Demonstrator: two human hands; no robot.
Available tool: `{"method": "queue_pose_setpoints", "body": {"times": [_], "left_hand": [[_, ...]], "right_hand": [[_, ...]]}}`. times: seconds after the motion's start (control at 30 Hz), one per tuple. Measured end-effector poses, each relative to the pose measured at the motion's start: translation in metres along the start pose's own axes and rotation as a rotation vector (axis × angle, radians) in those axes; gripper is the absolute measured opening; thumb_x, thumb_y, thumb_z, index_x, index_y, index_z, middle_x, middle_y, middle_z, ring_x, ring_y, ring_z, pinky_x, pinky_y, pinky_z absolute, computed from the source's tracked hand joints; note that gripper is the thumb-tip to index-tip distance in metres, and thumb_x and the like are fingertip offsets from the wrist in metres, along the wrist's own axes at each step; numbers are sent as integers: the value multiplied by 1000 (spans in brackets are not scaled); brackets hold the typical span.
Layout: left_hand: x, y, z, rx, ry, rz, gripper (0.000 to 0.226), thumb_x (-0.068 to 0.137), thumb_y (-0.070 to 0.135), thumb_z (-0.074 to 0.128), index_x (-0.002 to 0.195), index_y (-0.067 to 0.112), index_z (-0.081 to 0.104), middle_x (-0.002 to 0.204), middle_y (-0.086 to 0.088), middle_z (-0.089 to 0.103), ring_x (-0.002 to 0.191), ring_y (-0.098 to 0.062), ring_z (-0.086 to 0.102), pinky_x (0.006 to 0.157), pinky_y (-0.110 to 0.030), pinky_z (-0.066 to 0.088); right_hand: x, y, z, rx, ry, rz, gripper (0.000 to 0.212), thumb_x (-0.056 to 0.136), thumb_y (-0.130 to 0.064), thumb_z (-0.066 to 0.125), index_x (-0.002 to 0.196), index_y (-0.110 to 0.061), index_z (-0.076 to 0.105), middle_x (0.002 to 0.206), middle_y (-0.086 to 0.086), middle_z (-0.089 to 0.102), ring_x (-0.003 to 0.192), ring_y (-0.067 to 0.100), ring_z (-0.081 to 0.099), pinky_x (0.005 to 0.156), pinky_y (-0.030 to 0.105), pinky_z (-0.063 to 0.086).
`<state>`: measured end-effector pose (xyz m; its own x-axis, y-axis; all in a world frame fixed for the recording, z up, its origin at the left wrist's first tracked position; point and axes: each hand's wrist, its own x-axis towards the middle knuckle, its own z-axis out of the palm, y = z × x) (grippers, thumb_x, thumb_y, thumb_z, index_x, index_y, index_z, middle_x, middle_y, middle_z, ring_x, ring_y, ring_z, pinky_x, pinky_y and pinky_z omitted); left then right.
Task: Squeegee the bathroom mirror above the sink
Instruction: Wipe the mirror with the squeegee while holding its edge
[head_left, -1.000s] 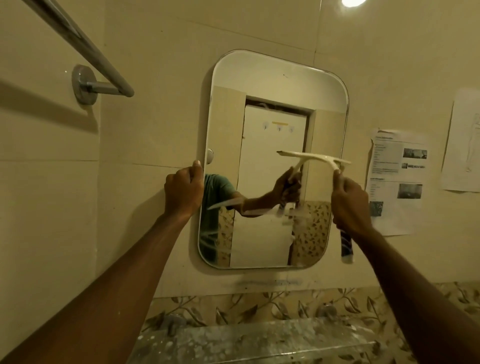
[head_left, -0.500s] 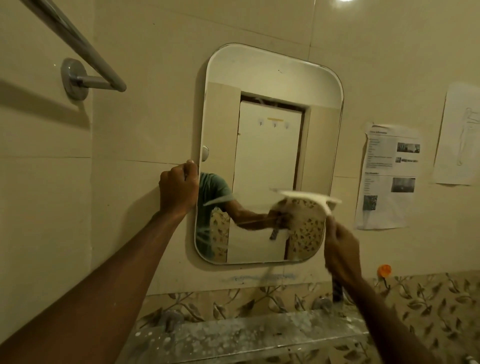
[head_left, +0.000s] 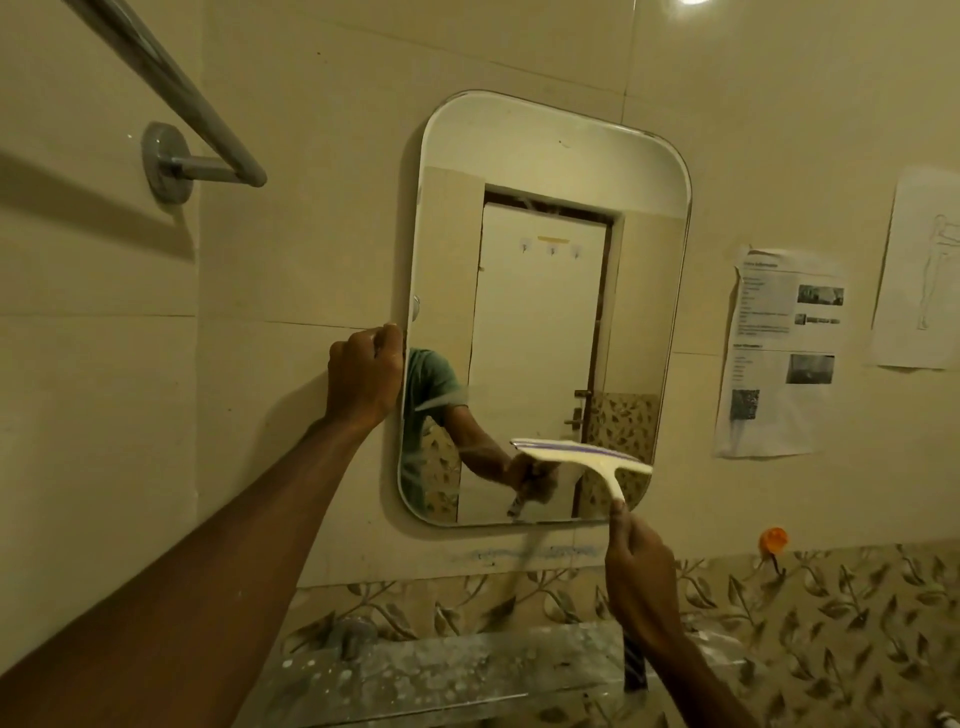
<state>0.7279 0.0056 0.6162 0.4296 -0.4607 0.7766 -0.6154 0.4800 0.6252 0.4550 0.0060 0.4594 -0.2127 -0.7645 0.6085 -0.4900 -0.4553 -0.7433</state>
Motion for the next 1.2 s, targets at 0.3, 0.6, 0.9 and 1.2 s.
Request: {"method": "queue_pose_setpoints", "body": {"times": [0.3, 0.6, 0.9, 1.2], "left_hand": [[2, 3, -4, -93, -35, -92, 58, 84, 49, 30, 71, 3, 62, 67, -20, 64, 68, -35, 64, 64, -52, 57], [-1, 8, -4, -11, -28, -98, 55, 84, 52, 24, 65, 13, 58, 73, -16, 63, 79, -35, 62, 74, -52, 55], [10, 5, -6, -63, -90, -184, 60, 81, 57, 25, 73, 10, 62, 78, -18, 66, 78, -37, 64, 73, -54, 57], [18, 17, -14, -136, -201, -279, 59, 88, 52, 30, 82, 4, 64, 85, -25, 66, 69, -37, 67, 64, -48, 60]], "right_hand": [[79, -92, -2, 73, 31, -193, 45, 104, -33, 31, 81, -8, 59, 62, 7, 52, 50, 17, 46, 44, 30, 40], [0, -78, 24, 65, -71, -134, 40, 103, -33, 33, 75, -19, 57, 62, 4, 59, 48, 11, 50, 42, 23, 41], [65, -141, 25, 62, -27, -218, 36, 103, -38, 33, 76, -23, 53, 60, -4, 53, 43, 5, 45, 36, 13, 36], [38, -139, 23, 101, -6, -218, 41, 103, -36, 34, 69, -21, 52, 56, -7, 47, 39, 1, 44, 35, 12, 33]]}}
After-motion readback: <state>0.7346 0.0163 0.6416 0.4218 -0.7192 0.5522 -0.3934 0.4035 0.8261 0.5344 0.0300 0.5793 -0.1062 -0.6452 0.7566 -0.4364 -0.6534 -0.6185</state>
